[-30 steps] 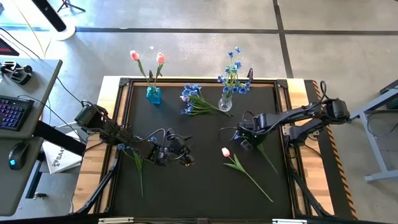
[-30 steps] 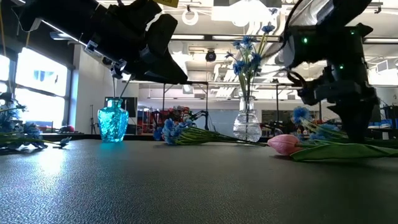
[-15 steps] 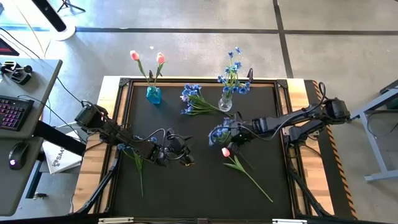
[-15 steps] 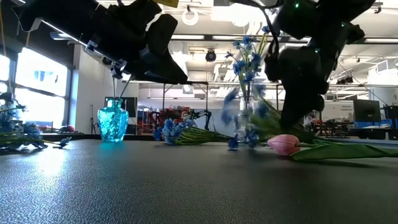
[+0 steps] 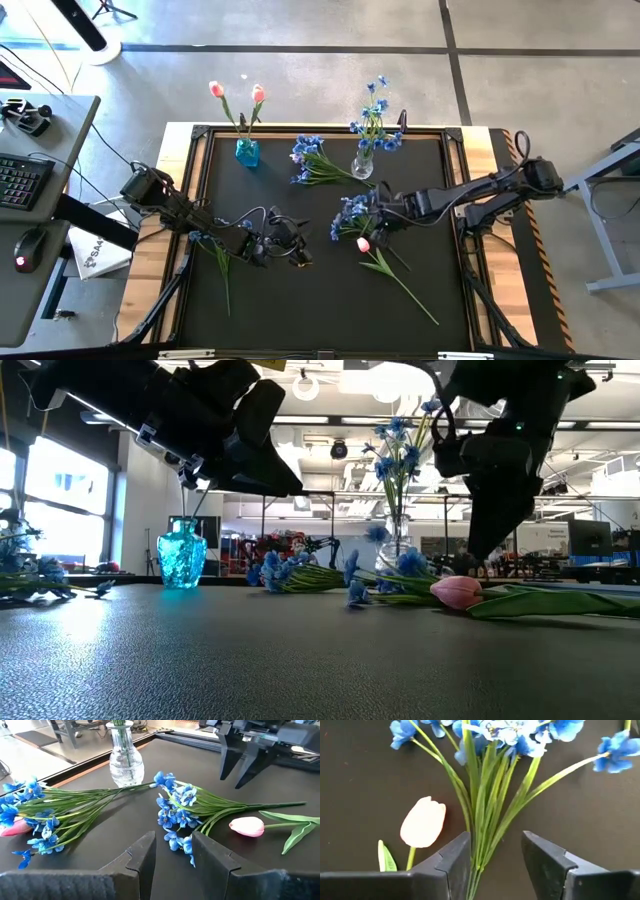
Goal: Sort flowers into vase by color
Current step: Put the blue flowers into the transparent flower vase
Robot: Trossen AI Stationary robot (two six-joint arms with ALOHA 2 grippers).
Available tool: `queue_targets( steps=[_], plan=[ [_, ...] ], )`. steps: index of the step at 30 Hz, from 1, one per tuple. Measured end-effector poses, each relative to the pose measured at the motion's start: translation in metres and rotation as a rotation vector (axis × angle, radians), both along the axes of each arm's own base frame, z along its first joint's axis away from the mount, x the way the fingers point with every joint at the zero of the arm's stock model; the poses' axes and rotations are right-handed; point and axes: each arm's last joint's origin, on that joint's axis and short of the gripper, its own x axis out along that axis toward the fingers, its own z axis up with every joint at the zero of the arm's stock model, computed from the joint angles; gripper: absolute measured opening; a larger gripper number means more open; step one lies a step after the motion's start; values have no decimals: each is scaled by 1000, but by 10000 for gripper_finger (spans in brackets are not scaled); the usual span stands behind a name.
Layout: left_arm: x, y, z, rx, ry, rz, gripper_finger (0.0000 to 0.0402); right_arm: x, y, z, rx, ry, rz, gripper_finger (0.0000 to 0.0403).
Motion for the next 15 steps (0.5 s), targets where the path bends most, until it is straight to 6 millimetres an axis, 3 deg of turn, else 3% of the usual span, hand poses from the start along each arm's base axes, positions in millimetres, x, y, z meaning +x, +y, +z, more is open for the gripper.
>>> queue_targets(
  steps=[5,9,15],
  plan=[
    [0,0,0,2,4,0,113,5,10,-5,-107,-17,79,183],
    [0,0,-1,-3,9,-8,113,11,8,-13,-111,-8,72,220],
    [0,0,-1,-6,10,-12,113,17,10,-43,-77,110,43,273]
  ],
)
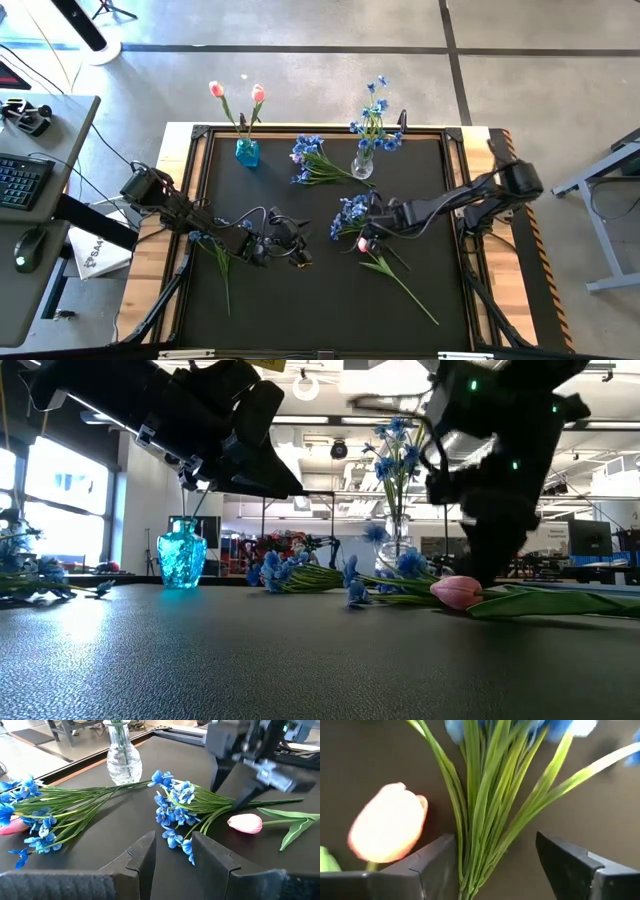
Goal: Sort flowers into vase by color
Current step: Put the blue flowers into the transparent flower vase
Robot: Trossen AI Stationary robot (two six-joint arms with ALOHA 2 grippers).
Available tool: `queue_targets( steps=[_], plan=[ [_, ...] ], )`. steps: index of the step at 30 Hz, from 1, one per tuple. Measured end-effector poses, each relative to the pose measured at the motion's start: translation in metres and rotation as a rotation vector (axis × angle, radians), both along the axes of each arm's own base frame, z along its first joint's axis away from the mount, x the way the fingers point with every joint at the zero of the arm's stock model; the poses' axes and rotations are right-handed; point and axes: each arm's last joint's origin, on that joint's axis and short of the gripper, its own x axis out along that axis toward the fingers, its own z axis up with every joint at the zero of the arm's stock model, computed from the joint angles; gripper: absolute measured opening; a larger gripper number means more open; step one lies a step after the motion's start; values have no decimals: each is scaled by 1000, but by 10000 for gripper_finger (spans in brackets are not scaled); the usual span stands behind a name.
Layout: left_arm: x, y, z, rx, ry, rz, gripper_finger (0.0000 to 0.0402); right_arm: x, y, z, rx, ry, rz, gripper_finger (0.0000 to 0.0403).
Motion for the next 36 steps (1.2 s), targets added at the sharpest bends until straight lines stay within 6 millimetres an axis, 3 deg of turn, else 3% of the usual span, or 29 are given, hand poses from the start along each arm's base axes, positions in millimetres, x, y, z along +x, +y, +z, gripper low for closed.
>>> queue_targets(
  steps=[4,7,16,20,25,33,36],
  plan=[
    [0,0,0,0,1,0,113,9,4,-12,3,30,5,272],
    [0,0,0,0,1,0,113,14,5,-14,-1,45,6,247],
    [0,0,0,2,5,0,113,15,7,-10,-24,-28,98,75],
    [-2,-1,-2,0,16,1,113,-1,8,0,-127,-87,90,14],
    [-3,-5,-2,-7,8,-6,113,-31,9,14,-112,-347,74,27],
    [2,-4,2,-44,-9,-75,113,-67,15,33,-94,-1143,219,12],
    [10,0,8,-44,-30,-164,113,-79,12,37,-138,-1338,233,11]
  ],
)
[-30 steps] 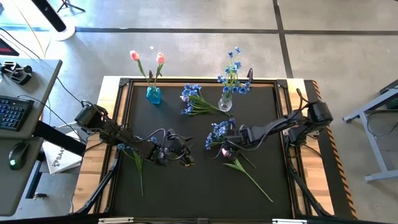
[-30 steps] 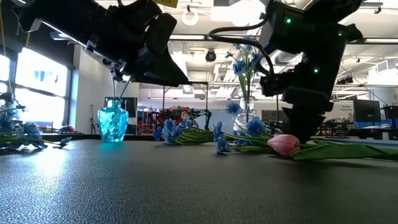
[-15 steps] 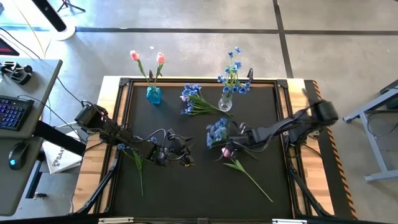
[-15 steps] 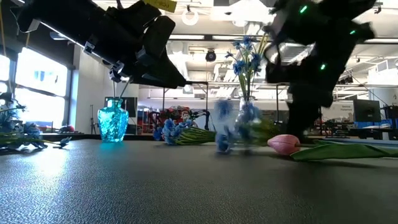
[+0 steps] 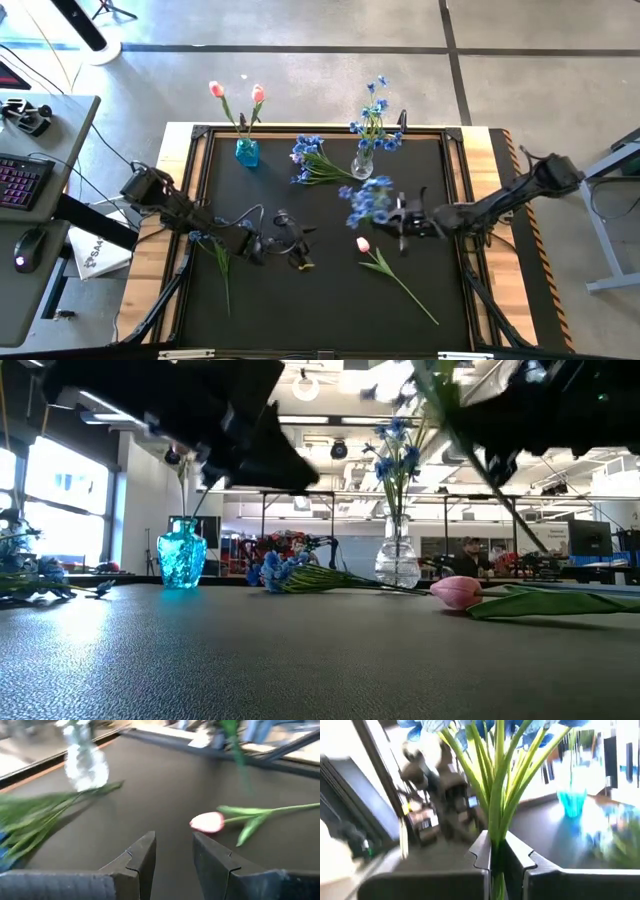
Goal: Sort flowers into vase by color
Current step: Put the blue flowers into the transparent flower vase
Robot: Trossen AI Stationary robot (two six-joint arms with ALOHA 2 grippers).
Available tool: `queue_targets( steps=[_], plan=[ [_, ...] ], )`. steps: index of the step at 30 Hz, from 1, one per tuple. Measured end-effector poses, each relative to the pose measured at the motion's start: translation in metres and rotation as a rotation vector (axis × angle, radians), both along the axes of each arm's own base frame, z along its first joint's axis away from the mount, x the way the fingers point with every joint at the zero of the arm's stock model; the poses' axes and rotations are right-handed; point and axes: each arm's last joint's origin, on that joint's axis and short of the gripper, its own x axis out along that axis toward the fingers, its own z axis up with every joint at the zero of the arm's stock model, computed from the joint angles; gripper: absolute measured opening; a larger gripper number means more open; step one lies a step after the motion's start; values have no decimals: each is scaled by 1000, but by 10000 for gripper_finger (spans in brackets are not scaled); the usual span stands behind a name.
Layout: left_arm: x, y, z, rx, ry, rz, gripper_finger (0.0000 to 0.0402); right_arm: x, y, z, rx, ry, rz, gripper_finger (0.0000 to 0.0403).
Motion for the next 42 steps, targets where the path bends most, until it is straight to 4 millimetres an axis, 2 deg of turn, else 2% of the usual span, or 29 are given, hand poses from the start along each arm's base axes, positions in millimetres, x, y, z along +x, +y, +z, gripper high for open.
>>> queue_targets(
  steps=[4,8,14,22,27,34,38,42],
  plan=[
    [11,9,10,76,-47,-104,113,-4,-1,11,-74,-156,-1,11],
    [23,21,15,168,-131,-143,113,6,5,25,-162,-206,59,11],
    [44,28,5,218,-355,-404,116,23,22,42,-303,-276,191,11],
    [78,27,0,178,-504,-532,156,30,36,47,-404,-287,163,11],
    [94,25,0,165,-526,-532,180,30,36,47,-425,-273,119,11],
    [110,23,4,167,-445,-497,183,30,36,46,-423,-252,124,12],
    [117,21,6,165,-395,-503,161,31,36,43,-416,-224,133,12],
    [120,21,4,174,-328,-490,109,32,36,42,-400,-209,137,12]
  ],
)
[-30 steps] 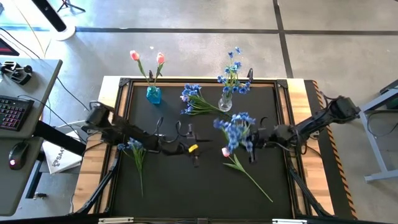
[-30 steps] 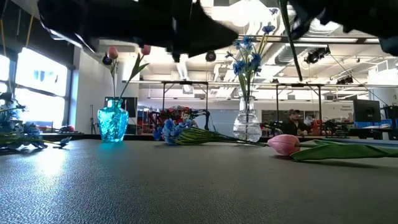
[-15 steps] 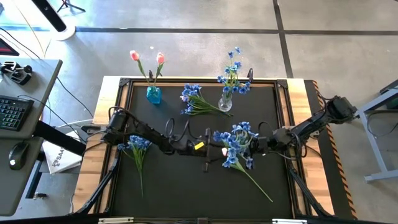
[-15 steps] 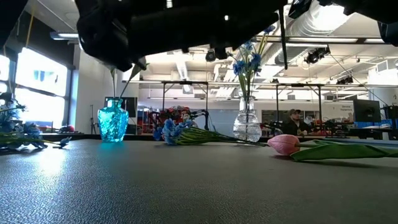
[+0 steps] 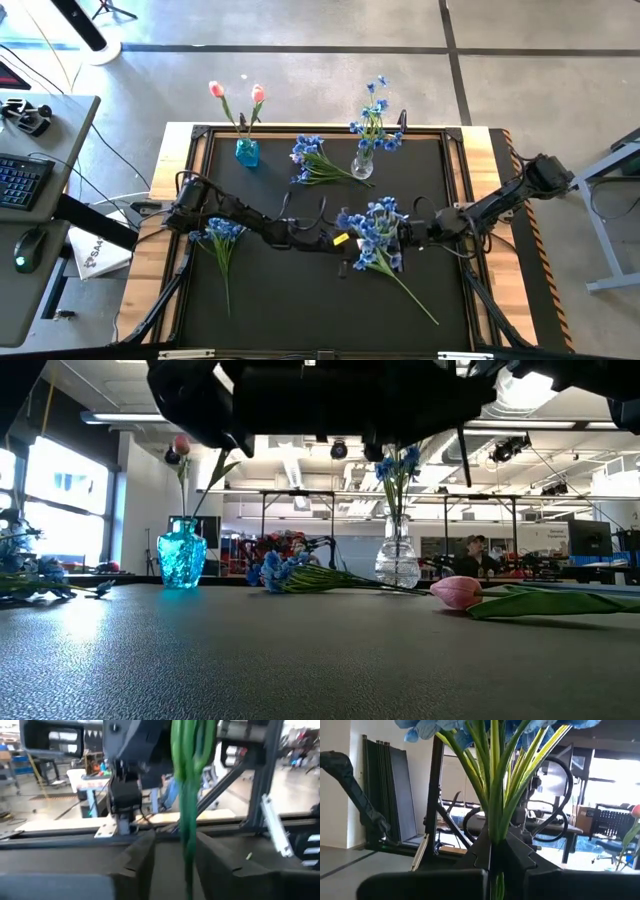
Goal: Sort flowers into vase by color
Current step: Put the blue flowers into the transparent flower vase
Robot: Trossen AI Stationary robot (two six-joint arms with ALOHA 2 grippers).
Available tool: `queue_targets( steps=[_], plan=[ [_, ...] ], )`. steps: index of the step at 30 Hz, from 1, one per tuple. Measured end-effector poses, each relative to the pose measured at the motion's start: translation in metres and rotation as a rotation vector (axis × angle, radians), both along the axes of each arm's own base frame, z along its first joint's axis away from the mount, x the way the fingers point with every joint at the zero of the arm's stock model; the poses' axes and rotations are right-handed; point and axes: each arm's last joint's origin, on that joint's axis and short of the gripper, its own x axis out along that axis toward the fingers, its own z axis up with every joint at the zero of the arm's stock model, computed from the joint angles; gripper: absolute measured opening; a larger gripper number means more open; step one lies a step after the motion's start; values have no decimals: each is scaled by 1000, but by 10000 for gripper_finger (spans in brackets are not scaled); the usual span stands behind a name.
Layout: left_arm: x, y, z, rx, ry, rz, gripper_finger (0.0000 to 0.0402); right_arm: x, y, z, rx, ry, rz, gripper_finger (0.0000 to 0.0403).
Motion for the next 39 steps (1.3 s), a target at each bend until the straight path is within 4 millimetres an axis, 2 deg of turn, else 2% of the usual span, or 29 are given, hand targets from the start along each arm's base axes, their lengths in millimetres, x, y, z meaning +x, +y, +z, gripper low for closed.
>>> queue_targets(
  steps=[3,6,14,19,24,29,39],
  plan=[
    [-1,-5,-2,38,28,50,51,1,-1,-3,21,38,-31,21],
    [-4,-13,-4,58,47,138,9,-1,-1,-4,26,97,-38,56],
    [-11,-26,-4,128,87,276,4,-16,-9,0,91,259,-73,201],
    [-10,-24,-5,131,94,293,3,-17,-10,-3,110,302,-73,247],
    [-9,-19,-6,109,101,309,2,-1,-3,3,35,349,-87,250],
    [-8,-16,-8,82,117,316,1,16,4,12,-35,443,-110,229],
    [-9,-18,-11,78,138,323,6,23,12,32,-22,520,-124,102]
  ],
)
